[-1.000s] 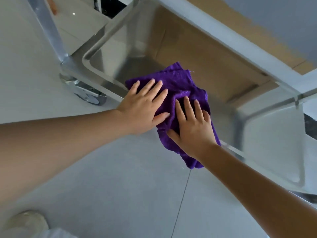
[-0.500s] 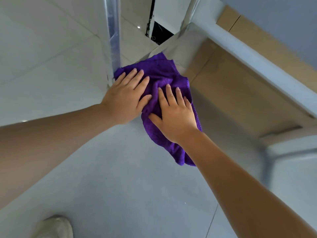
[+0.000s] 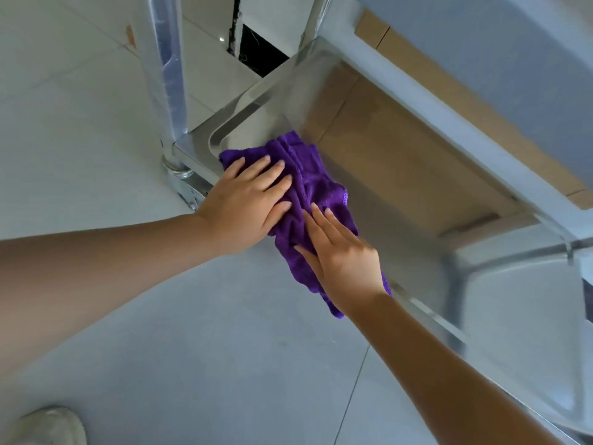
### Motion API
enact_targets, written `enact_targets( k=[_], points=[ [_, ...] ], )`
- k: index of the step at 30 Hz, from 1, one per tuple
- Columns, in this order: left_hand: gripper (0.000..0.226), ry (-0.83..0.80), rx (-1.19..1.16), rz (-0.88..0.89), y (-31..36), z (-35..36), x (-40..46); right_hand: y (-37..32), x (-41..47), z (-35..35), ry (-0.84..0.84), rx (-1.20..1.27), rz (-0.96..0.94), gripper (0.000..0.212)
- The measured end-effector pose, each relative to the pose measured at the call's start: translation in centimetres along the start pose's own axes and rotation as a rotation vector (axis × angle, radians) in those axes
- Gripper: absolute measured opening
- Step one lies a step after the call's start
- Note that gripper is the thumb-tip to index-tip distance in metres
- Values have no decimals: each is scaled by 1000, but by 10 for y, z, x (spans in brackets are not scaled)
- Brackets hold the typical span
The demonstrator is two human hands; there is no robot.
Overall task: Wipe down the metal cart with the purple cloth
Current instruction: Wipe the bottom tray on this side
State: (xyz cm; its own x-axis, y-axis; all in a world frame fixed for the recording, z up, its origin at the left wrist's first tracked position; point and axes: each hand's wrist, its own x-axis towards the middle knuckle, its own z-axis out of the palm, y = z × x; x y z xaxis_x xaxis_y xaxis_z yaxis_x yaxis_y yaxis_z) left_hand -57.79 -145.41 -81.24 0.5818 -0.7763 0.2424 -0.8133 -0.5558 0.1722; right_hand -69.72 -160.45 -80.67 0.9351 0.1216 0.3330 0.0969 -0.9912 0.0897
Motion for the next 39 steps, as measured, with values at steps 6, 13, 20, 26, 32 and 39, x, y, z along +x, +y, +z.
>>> enact_targets(
  k=[6, 13, 20, 26, 32, 39],
  points=[
    [53, -46, -293, -4, 24, -26, 12, 14, -6, -30, 5, 80, 115, 22],
    [37, -172, -426, -106, 50, -92, 20, 11, 11, -98, -122, 320, 349, 16],
    [43, -217, -517, -212, 57, -178, 2, -22, 23, -179, -227, 484, 409, 20],
    [62, -171, -593, -298, 68, -260, -23, -43, 38, -265, -305, 607, 467, 25],
    [55, -82, -679, -371, 95, -360, -11, -53, 67, -373, -179, 740, 628, 28],
    [43, 65, -732, -331, 136, -462, 23, -39, 109, -485, -101, 863, 799, 21]
  ],
)
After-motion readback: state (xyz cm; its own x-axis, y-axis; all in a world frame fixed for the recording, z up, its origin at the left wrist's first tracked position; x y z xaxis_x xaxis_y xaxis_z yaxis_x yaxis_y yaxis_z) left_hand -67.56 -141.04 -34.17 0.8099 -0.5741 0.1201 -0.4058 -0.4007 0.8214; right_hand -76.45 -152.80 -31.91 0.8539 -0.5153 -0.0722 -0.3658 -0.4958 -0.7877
